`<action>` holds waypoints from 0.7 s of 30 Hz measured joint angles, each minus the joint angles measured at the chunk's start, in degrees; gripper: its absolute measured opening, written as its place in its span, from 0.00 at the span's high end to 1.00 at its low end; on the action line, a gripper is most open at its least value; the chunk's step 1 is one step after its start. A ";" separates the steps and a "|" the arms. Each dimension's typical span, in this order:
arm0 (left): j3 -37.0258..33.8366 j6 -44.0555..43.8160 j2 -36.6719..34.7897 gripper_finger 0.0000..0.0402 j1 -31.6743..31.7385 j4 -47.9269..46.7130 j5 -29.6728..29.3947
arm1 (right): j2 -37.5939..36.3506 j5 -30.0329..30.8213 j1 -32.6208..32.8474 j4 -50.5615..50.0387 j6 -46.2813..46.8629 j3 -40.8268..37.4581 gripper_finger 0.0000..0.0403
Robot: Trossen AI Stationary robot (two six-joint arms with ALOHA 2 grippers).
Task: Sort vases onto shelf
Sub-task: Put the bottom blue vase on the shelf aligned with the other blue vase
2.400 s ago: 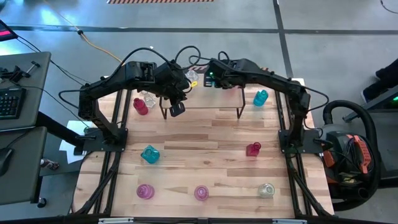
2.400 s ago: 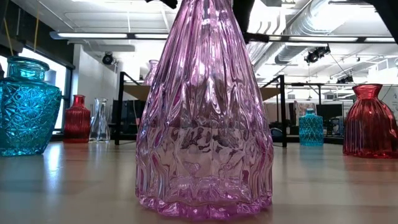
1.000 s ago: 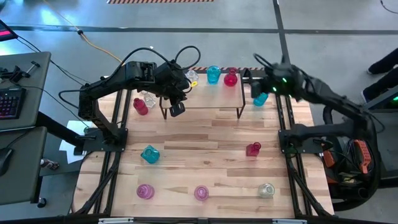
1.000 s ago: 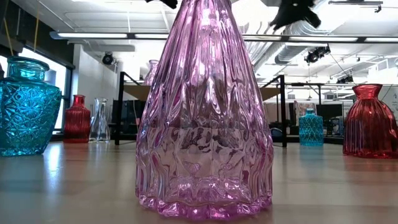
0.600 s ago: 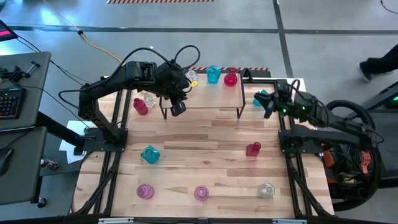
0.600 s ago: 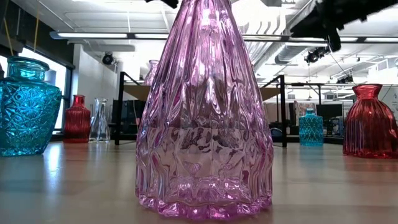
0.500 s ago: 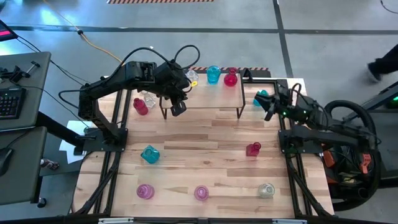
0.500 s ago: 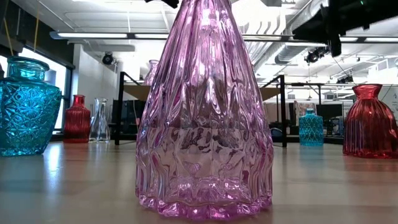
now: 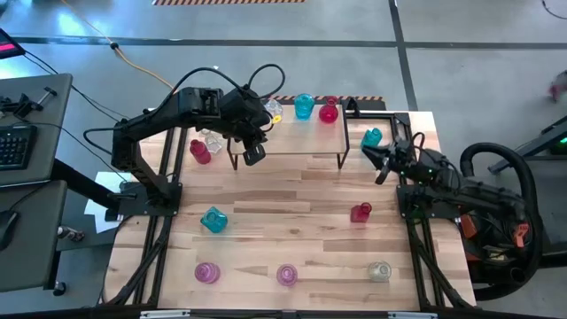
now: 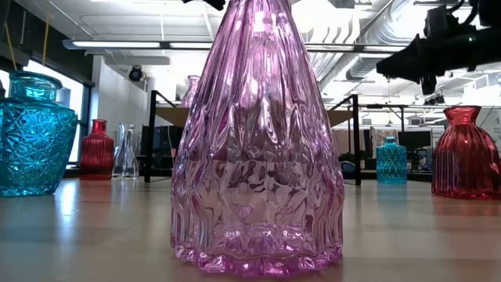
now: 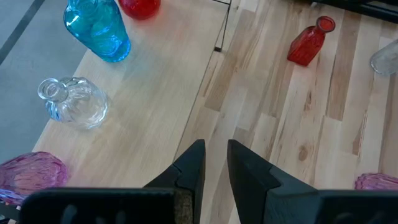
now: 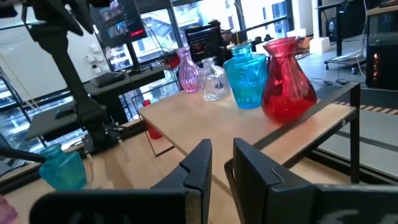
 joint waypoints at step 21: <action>0.00 0.00 0.00 0.86 -0.01 0.00 0.01 | -7.65 -2.31 0.00 -6.23 -4.87 -6.47 0.88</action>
